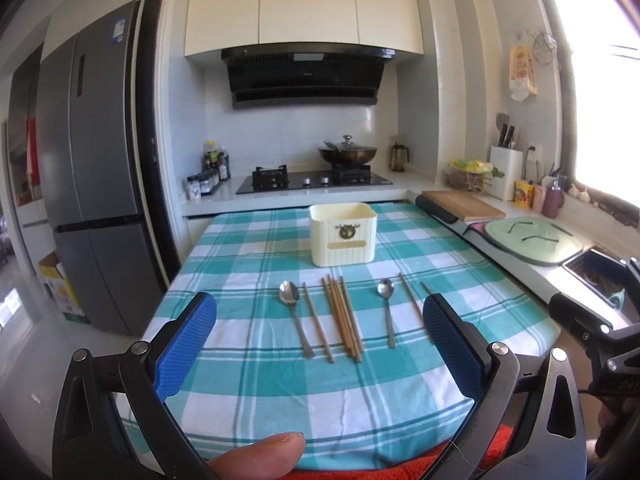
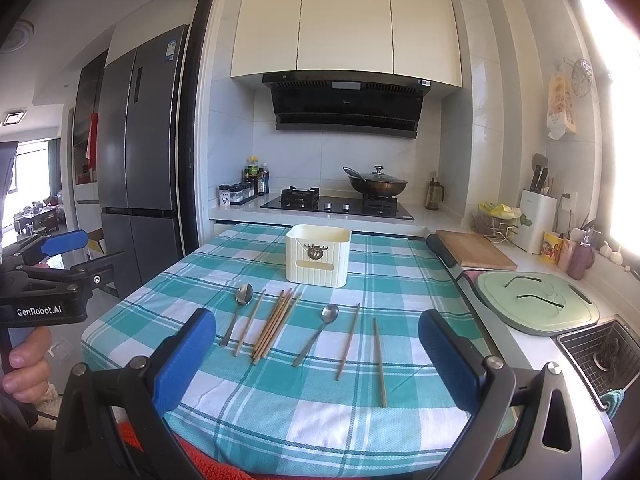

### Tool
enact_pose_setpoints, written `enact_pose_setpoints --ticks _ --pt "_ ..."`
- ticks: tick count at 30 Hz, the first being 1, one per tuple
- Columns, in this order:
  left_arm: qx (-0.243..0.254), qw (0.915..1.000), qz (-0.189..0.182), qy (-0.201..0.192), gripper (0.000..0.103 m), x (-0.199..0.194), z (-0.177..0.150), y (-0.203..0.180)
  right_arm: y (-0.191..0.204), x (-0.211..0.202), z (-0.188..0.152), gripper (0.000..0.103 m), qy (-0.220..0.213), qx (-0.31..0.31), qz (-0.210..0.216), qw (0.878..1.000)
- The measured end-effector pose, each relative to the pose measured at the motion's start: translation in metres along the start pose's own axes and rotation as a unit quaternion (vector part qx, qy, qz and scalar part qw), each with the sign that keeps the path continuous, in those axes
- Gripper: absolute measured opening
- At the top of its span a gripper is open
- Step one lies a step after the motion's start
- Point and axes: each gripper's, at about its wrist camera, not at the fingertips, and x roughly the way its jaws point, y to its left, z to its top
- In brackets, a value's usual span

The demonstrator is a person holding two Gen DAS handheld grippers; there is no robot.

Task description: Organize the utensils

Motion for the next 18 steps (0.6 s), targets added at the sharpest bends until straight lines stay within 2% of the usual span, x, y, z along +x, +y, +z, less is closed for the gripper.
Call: enact_pose_setpoints --ticks 18 --pt "-0.001 1.0000 0.000 0.001 0.103 0.0005 -0.0017 0.0004 -0.0003 0.0001 -0.0008 0.103 0.002 -0.004 0.001 1.000"
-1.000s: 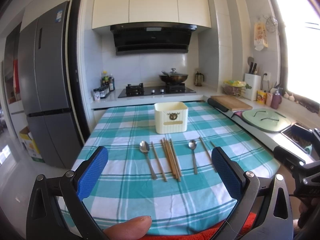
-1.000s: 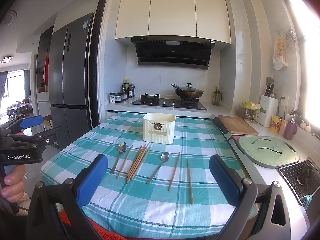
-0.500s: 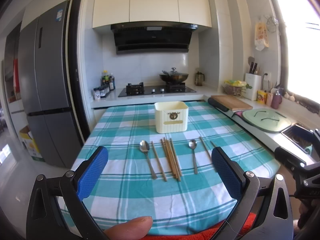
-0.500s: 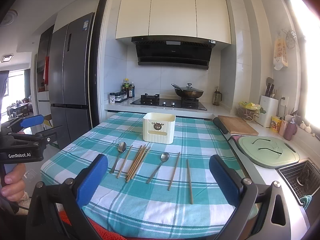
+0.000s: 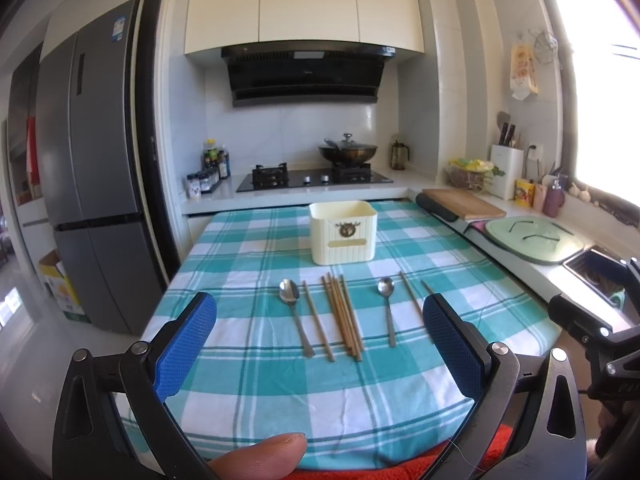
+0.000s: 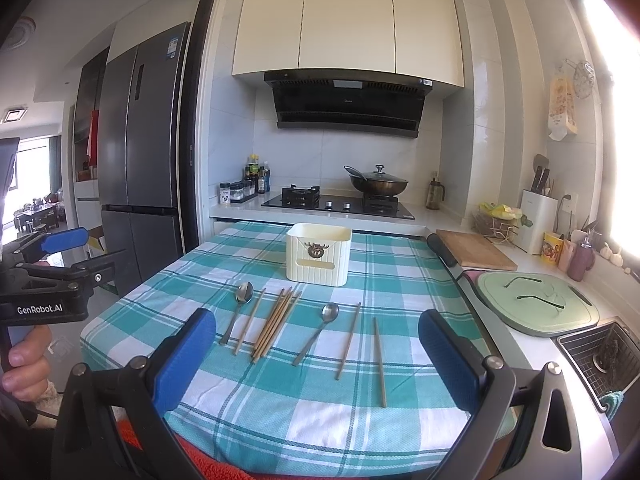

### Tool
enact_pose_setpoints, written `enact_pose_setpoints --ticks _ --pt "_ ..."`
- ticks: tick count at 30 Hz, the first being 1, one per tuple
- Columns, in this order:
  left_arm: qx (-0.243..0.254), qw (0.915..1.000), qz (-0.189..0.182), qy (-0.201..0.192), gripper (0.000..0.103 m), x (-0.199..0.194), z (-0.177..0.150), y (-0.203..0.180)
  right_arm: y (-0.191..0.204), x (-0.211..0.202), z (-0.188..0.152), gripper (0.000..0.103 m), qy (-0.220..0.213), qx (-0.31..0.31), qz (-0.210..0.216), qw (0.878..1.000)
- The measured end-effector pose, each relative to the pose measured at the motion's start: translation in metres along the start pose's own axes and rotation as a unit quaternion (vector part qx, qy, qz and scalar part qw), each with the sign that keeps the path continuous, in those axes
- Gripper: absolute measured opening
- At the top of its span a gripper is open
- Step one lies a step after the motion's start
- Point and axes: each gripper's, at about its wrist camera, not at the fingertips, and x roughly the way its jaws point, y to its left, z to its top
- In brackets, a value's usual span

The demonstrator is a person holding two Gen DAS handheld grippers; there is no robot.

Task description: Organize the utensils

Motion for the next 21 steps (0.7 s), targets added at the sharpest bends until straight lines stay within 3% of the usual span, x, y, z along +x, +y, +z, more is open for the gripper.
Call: enact_pose_setpoints --ticks 21 --pt "-0.003 0.9999 0.000 0.015 0.103 0.0046 -0.0028 -0.0007 0.0000 0.0012 -0.0004 0.103 0.003 0.001 0.000 1.000"
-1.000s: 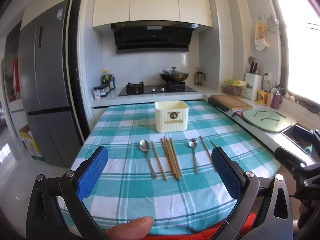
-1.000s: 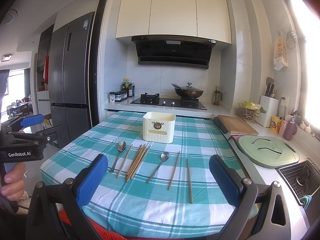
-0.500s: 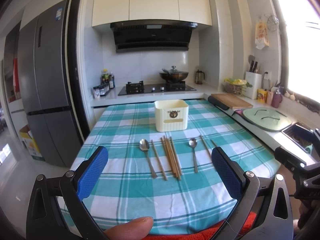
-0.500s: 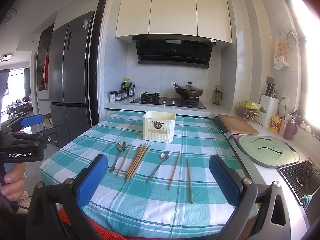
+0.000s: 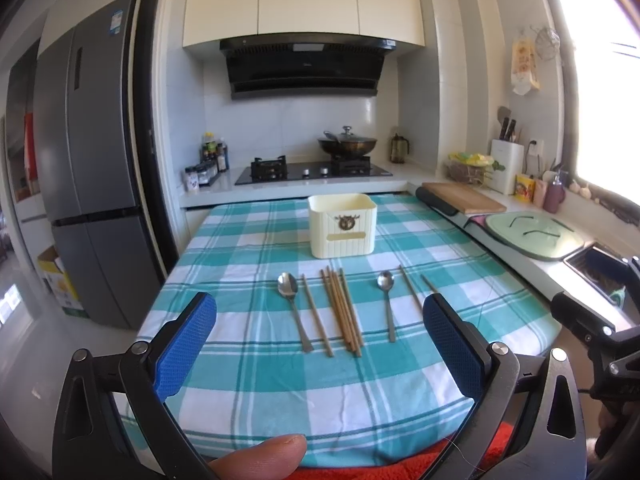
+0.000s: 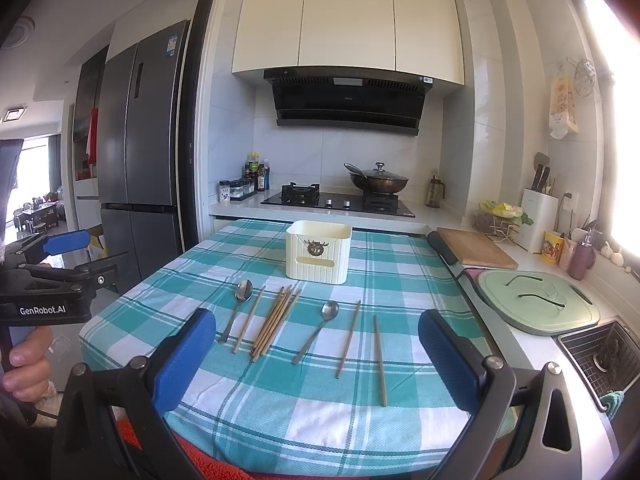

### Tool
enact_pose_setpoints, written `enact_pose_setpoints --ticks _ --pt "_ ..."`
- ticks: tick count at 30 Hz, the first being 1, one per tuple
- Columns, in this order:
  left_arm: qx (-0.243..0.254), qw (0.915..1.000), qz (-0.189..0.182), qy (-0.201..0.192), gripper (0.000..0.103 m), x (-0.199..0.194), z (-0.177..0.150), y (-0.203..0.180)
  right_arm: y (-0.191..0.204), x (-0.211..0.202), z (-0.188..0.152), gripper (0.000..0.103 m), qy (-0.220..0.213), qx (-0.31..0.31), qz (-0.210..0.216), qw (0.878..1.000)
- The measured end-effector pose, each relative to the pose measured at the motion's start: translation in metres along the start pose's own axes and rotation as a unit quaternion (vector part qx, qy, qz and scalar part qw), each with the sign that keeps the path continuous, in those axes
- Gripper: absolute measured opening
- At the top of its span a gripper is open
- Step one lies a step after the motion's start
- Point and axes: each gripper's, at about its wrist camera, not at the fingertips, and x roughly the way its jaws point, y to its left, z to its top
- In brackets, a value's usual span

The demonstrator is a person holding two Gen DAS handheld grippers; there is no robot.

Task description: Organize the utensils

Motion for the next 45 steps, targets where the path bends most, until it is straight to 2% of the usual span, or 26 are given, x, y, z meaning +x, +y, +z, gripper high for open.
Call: enact_pose_setpoints --ticks 19,26,35,45 --pt "-0.004 1.0000 0.001 0.008 0.103 0.006 0.001 0.002 -0.001 0.003 0.000 0.103 0.005 0.001 0.000 1.000" --pt "-0.003 0.9996 0.016 0.022 0.103 0.013 0.002 0.002 -0.005 0.007 -0.002 0.103 0.003 0.007 -0.001 1.000" --pt "-0.039 0.9988 0.013 0.026 0.103 0.021 0.002 0.018 -0.012 0.022 -0.002 0.103 0.014 0.015 -0.008 1.000" --pt "-0.039 0.9966 0.027 0.067 0.103 0.064 0.004 0.030 -0.034 0.045 0.005 0.103 0.028 0.027 -0.033 0.999"
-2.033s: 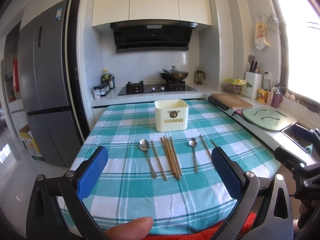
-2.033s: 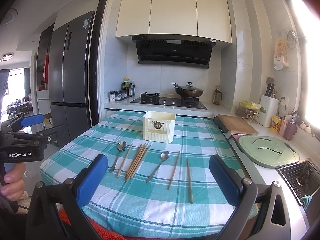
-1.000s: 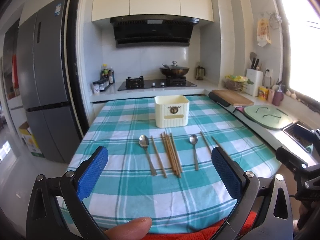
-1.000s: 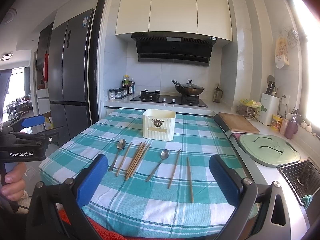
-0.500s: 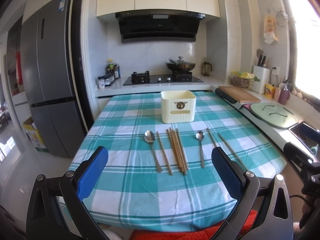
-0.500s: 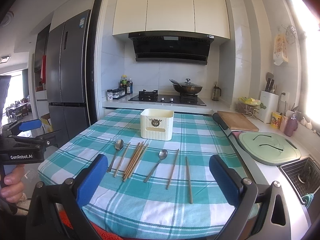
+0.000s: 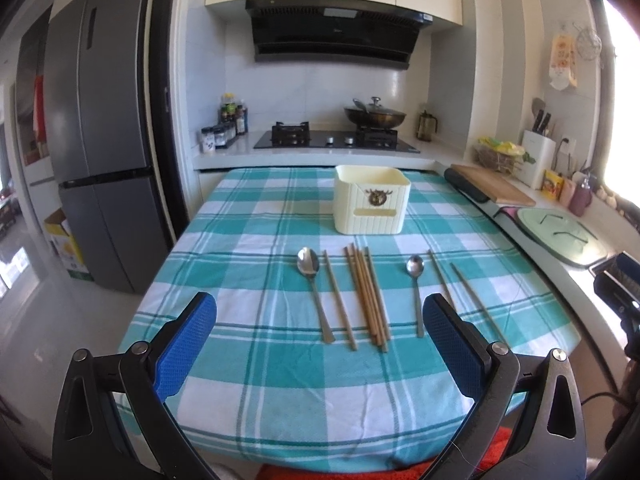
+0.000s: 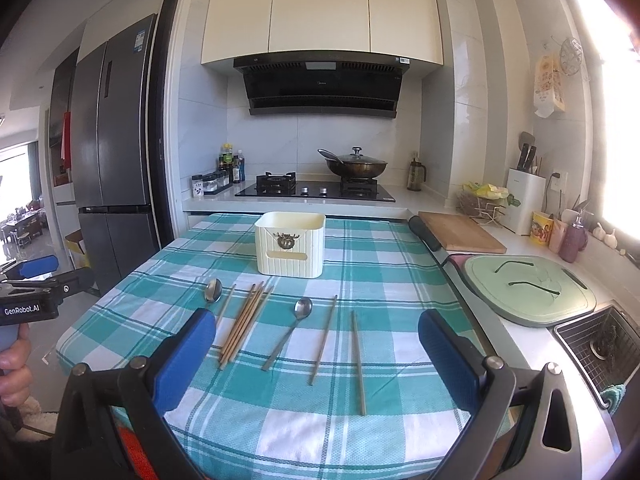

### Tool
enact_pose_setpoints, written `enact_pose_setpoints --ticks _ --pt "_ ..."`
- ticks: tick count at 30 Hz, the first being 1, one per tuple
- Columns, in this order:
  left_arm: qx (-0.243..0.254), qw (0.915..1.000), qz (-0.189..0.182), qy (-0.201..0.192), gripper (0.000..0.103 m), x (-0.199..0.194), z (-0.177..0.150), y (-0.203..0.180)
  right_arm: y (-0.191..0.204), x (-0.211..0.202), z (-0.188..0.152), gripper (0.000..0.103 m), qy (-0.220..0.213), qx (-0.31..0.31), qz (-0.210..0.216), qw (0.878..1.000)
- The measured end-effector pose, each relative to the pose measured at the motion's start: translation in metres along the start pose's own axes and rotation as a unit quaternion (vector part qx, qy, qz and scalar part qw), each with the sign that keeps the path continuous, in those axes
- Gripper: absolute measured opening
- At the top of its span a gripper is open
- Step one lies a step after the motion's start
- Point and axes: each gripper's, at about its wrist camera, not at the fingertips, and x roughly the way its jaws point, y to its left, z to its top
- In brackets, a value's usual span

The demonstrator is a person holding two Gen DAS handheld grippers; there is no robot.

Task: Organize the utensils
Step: 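Lower the left tool onto the steel spoon and close it while the right tool grasps a single wooden chopstick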

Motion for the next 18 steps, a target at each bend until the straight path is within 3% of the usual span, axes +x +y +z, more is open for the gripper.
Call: enact_pose_setpoints --ticks 12,18 --pt "-0.015 0.9965 0.002 0.082 0.103 0.093 0.010 0.021 -0.035 0.052 -0.001 0.103 0.046 0.001 -0.029 0.999" --pt "-0.033 0.9883 -0.019 0.148 0.103 0.163 0.000 0.026 -0.052 0.101 -0.013 0.103 0.100 -0.009 -0.030 0.994"
